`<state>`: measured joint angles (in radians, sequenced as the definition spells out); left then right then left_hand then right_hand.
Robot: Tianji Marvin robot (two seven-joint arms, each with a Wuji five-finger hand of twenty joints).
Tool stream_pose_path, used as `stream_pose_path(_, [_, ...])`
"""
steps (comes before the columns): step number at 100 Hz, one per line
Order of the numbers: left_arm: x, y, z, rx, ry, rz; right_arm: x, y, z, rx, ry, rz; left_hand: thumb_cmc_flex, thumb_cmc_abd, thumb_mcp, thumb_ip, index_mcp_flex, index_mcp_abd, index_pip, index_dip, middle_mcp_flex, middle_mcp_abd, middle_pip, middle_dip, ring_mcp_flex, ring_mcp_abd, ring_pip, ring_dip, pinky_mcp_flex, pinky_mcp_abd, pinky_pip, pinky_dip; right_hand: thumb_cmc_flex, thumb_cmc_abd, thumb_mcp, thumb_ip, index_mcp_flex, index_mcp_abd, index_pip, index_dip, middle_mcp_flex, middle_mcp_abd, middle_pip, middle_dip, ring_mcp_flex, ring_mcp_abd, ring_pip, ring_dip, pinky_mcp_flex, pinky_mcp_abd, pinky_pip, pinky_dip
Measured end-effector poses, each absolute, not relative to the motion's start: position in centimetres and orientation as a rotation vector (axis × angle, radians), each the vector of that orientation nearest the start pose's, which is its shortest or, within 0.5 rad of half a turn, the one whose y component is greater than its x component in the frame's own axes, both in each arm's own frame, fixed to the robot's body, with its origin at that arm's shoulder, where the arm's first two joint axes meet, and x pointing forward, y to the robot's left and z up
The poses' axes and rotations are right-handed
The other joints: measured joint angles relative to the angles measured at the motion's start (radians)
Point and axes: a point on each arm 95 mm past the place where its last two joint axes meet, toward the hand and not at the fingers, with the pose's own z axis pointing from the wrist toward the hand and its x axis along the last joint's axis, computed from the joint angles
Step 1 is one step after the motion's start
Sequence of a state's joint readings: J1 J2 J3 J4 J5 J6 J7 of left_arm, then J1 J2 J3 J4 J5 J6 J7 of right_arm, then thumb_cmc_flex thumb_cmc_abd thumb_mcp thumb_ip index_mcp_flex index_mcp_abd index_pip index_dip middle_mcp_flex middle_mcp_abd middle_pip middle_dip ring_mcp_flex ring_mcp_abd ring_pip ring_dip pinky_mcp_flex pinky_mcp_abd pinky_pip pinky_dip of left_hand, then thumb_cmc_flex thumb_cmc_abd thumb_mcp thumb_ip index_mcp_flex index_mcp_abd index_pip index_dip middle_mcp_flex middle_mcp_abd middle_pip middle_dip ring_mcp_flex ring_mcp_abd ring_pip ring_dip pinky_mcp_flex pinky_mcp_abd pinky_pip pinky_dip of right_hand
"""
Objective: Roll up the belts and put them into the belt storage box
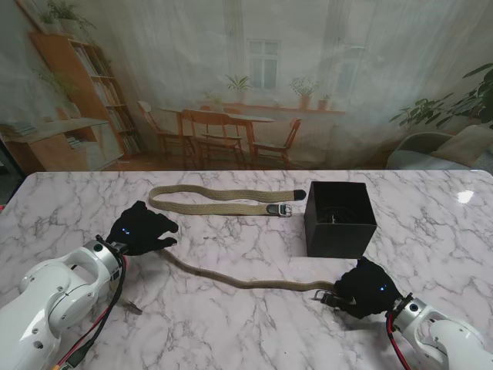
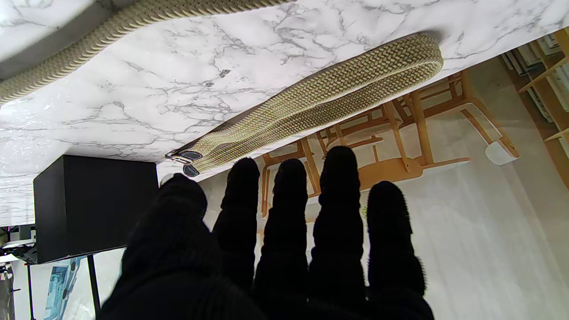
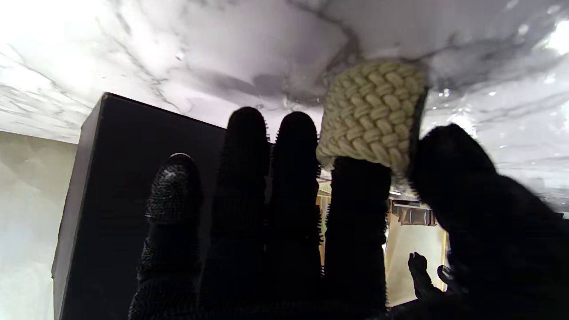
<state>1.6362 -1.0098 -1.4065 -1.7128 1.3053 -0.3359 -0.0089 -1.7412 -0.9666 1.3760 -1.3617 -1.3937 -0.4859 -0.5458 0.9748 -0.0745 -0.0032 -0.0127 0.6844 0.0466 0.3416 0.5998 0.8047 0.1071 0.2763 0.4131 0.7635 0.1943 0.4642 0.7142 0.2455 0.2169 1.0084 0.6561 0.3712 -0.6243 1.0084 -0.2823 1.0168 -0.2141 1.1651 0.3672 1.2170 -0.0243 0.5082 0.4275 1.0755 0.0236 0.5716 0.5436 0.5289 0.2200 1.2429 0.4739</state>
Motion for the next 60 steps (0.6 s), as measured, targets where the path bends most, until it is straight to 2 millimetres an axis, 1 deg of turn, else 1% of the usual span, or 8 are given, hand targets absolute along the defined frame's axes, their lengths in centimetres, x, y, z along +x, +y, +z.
stream_pose_path(13, [39.12, 4.38, -28.26, -0.729, 1.758, -1.347, 32.80, -9.88, -39.55, 0.708, 1.738, 1.561, 0.000, 0.000, 0.000, 0.000, 0.000, 0.001, 0.000, 0.000, 0.000, 0.000, 0.000, 0.000, 0.000, 0.000, 0.000, 0.000, 0.000, 0.000, 0.000, 0.000, 0.010, -0.001, -0.014, 0.029, 0.000, 0.019, 0.038, 0.104, 0.062, 0.014, 0.025, 0.058, 0.067, 0.020, 0.076, 0.043, 0.031, 0.000, 0.052, 0.028])
stream_pose_path(20, [39.15, 4.37, -28.31, -0.734, 1.756, -1.353, 32.82, -9.80, -39.64, 0.704, 1.728, 1.553, 0.000, 0.000, 0.000, 0.000, 0.000, 0.008, 0.000, 0.000, 0.000, 0.000, 0.000, 0.000, 0.000, 0.001, 0.000, 0.000, 0.000, 0.000, 0.000, 0.000, 0.020, -0.032, -0.040, 0.029, -0.150, -0.018, 0.069, 0.173, 0.076, 0.014, 0.058, 0.089, 0.087, 0.020, 0.103, 0.058, 0.048, 0.000, 0.078, 0.037])
stream_pose_path(28, [39.17, 4.36, -28.33, -0.736, 1.754, -1.357, 32.89, -9.73, -39.73, 0.695, 1.717, 1.539, 0.000, 0.000, 0.000, 0.000, 0.000, 0.009, 0.000, 0.000, 0.000, 0.000, 0.000, 0.000, 0.000, 0.001, 0.000, 0.000, 0.000, 0.000, 0.000, 0.000, 0.020, -0.039, -0.042, 0.029, -0.259, -0.027, 0.091, 0.186, 0.086, 0.012, 0.121, 0.130, 0.105, 0.019, 0.175, 0.074, 0.062, -0.001, 0.097, 0.039])
stream_pose_path(35, [39.18, 4.36, -28.33, -0.736, 1.753, -1.358, 32.93, -9.66, -39.80, 0.685, 1.715, 1.534, 0.000, 0.000, 0.000, 0.000, 0.000, 0.009, 0.000, 0.000, 0.000, 0.001, 0.000, 0.000, 0.000, 0.001, 0.000, 0.000, 0.000, 0.000, 0.000, 0.000, 0.020, -0.039, -0.042, 0.029, -0.321, -0.028, 0.079, 0.143, 0.087, -0.002, 0.186, 0.145, 0.106, 0.003, 0.199, 0.081, 0.070, -0.001, 0.103, 0.039])
stream_pose_path(43, [39.18, 4.36, -28.33, -0.736, 1.752, -1.359, 32.99, -9.58, -39.91, 0.676, 1.715, 1.540, 0.000, 0.000, 0.000, 0.000, 0.000, 0.010, 0.000, 0.000, 0.000, 0.002, 0.000, 0.000, 0.000, 0.001, 0.000, 0.000, 0.001, 0.000, 0.000, 0.000, 0.020, -0.039, -0.029, 0.029, -0.379, -0.028, 0.008, 0.046, 0.098, -0.017, 0.237, 0.146, 0.130, -0.010, 0.224, 0.082, 0.093, -0.010, 0.112, 0.039])
stream_pose_path(48, [39.18, 4.35, -28.33, -0.736, 1.751, -1.360, 33.03, -9.55, -39.96, 0.668, 1.713, 1.545, 0.000, 0.000, 0.000, 0.000, 0.000, 0.010, 0.000, 0.000, 0.000, 0.002, 0.000, 0.000, 0.000, 0.001, 0.000, 0.000, 0.003, 0.000, 0.000, 0.000, 0.020, -0.039, -0.003, 0.029, -0.402, -0.025, -0.110, 0.002, 0.099, -0.025, 0.251, 0.135, 0.144, -0.019, 0.224, 0.082, 0.099, -0.015, 0.112, 0.039])
stream_pose_path(52, [39.18, 4.36, -28.33, -0.736, 1.750, -1.360, 33.06, -9.56, -39.99, 0.664, 1.713, 1.548, 0.000, 0.000, 0.000, 0.000, 0.000, 0.010, 0.000, 0.000, 0.000, 0.002, 0.000, 0.000, 0.000, 0.001, 0.000, 0.000, 0.004, 0.000, 0.000, 0.000, 0.019, -0.042, 0.013, 0.060, -0.434, -0.024, -0.217, 0.007, 0.099, -0.026, 0.252, 0.125, 0.145, -0.020, 0.224, 0.082, 0.103, -0.023, 0.112, 0.035])
stream_pose_path(60, [39.18, 4.35, -28.34, -0.735, 1.749, -1.361, 33.11, -9.59, -40.06, 0.654, 1.720, 1.554, 0.000, 0.000, 0.000, 0.000, 0.000, 0.011, 0.000, 0.000, 0.000, 0.002, 0.000, 0.000, 0.000, 0.001, 0.000, 0.000, 0.005, 0.000, 0.000, 0.000, 0.019, -0.046, 0.050, 0.071, -0.587, -0.023, -0.388, -0.031, 0.111, -0.029, 0.252, 0.108, 0.154, -0.021, 0.217, 0.082, 0.112, -0.024, 0.112, 0.023])
